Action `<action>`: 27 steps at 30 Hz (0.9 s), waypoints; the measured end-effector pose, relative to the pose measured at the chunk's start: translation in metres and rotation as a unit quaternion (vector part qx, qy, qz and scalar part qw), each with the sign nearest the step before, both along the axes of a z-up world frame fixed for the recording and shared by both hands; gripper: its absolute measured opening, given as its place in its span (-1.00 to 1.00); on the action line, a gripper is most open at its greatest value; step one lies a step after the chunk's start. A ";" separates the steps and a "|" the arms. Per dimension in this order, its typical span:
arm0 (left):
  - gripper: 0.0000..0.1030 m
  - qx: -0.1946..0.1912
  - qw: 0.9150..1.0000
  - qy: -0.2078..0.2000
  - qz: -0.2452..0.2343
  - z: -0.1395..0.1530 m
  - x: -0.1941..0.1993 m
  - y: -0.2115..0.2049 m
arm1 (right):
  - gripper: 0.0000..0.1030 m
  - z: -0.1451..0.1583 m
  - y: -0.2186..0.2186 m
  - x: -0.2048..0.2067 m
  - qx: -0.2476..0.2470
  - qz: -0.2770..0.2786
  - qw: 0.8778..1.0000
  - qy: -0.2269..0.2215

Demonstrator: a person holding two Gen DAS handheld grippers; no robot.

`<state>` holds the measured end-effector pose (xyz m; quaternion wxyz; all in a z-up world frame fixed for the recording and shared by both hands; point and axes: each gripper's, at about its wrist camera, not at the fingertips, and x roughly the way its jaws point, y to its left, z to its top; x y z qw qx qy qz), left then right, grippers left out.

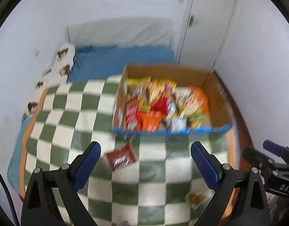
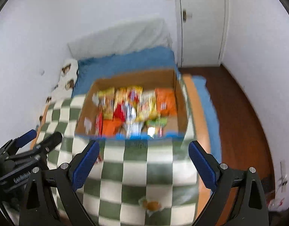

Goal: Organize snacks
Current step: 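Withdraw both tools from the box, then grasp the brown packet with left tool while right tool grasps wrapped round cake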

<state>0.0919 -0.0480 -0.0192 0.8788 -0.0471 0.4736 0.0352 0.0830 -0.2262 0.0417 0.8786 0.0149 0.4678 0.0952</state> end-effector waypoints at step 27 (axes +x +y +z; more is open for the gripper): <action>0.90 -0.009 0.988 0.151 0.018 -0.150 0.048 0.063 | 0.03 -0.267 -0.014 -0.022 -0.021 -0.010 0.954 0.298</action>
